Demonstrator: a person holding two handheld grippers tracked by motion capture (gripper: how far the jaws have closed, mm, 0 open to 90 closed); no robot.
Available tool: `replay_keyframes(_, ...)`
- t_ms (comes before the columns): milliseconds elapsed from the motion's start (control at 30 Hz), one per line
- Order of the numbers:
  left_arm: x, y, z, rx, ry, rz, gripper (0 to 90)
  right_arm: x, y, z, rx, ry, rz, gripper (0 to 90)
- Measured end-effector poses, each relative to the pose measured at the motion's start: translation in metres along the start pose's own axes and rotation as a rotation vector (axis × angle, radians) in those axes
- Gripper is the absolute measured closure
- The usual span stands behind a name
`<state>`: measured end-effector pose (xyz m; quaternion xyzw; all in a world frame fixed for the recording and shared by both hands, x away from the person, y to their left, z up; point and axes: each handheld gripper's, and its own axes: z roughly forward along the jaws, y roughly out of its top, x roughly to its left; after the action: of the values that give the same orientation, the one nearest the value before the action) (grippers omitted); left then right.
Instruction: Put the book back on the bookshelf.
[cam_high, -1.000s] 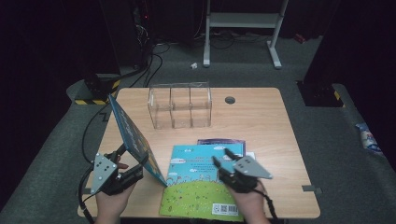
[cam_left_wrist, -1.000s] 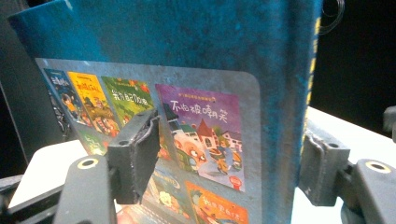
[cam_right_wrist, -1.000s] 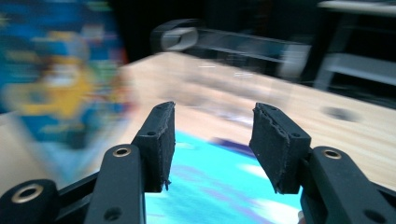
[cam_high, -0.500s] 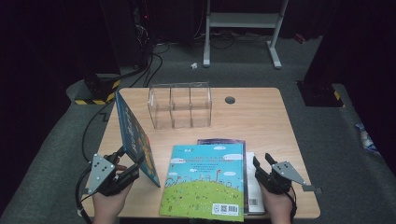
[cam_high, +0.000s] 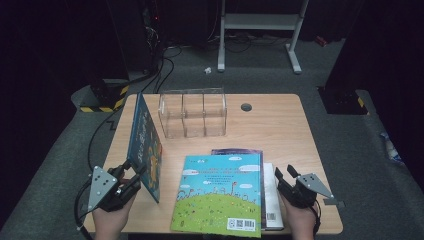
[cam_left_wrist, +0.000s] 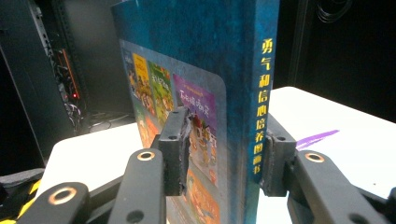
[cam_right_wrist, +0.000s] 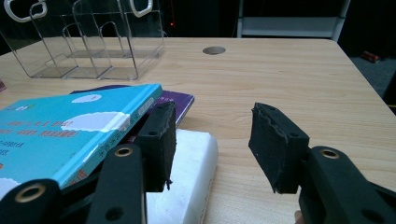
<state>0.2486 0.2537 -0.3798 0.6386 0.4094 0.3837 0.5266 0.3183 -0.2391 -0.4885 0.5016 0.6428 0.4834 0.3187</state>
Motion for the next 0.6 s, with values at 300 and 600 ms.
replay_keyframes(300, 0.008, 0.001, -0.004, -0.001, 0.013, -0.013, 70.6, 0.003, -0.002, 0.003, 0.014, 0.006, 0.001, 50.5)
replay_keyframes(600, 0.021, -0.001, -0.007, -0.012, 0.042, -0.043, 78.8, 0.003, -0.003, 0.003, 0.020, 0.011, 0.009, 50.6)
